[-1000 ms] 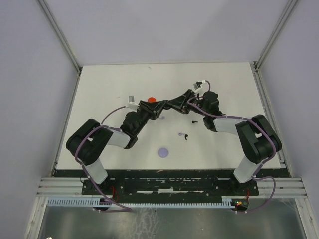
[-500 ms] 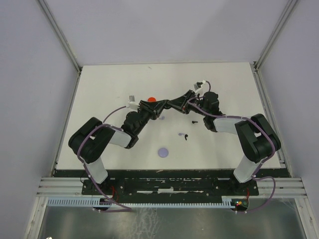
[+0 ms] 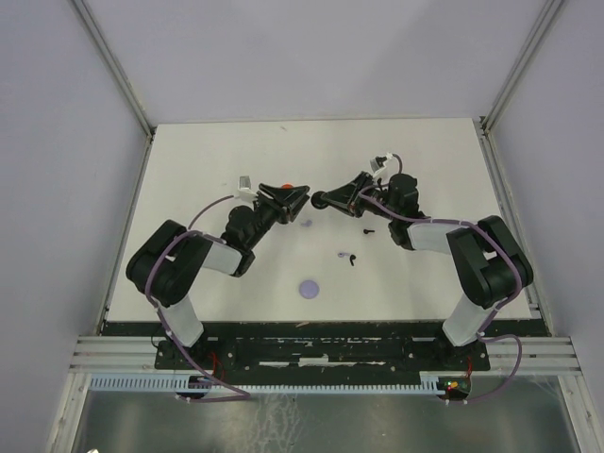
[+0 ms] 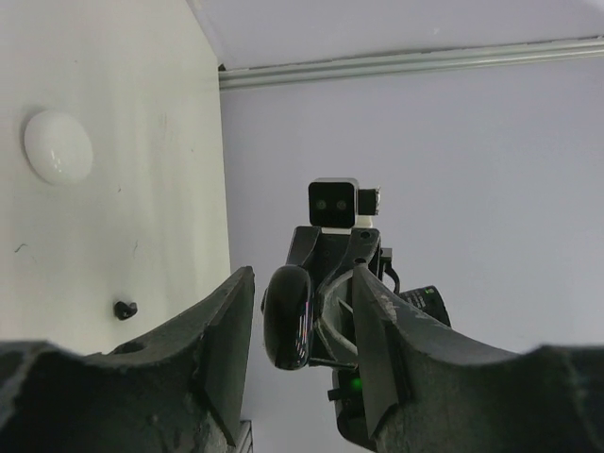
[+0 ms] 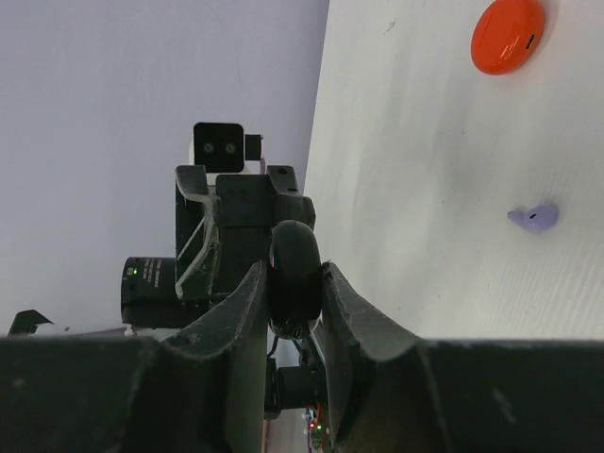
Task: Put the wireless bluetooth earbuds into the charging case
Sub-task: Pick up the charging case at the center of the board.
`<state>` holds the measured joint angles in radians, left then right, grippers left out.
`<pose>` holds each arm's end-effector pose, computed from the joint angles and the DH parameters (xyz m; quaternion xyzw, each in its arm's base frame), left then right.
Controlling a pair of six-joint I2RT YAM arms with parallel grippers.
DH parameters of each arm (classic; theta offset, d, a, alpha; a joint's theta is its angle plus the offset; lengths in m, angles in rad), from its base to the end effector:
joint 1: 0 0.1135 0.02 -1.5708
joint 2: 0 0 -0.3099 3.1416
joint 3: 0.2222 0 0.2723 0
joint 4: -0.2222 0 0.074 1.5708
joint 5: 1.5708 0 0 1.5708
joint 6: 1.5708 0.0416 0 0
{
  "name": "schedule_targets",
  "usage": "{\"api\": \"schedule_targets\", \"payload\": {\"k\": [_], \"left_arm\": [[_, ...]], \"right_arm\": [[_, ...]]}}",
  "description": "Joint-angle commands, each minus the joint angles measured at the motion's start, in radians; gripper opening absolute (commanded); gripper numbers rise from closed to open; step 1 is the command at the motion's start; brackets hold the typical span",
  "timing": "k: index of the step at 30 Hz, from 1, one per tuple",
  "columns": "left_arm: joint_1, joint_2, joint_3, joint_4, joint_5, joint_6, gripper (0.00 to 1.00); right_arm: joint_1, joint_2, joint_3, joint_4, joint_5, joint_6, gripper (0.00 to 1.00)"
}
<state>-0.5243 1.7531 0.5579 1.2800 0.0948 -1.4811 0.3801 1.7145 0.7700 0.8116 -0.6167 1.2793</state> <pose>0.2962 -0.1758 0.2030 -0.2801 0.6159 -0.6373 0.3688 0.3399 0.1617 0.2259 0.1316 0.7326 0.6171 0.2552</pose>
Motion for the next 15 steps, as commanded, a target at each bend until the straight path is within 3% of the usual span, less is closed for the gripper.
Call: {"api": "schedule_targets", "payload": {"k": [1, 15], "left_arm": [[0.051, -0.013, 0.045, -0.011, 0.21, 0.002, 0.52], [0.063, 0.086, 0.139, 0.036, 0.432, 0.018, 0.51]], "right_arm": [[-0.03, -0.043, 0.022, 0.009, -0.092, -0.046, 0.14], [-0.05, -0.032, 0.068, -0.046, -0.17, -0.07, 0.13]]}}
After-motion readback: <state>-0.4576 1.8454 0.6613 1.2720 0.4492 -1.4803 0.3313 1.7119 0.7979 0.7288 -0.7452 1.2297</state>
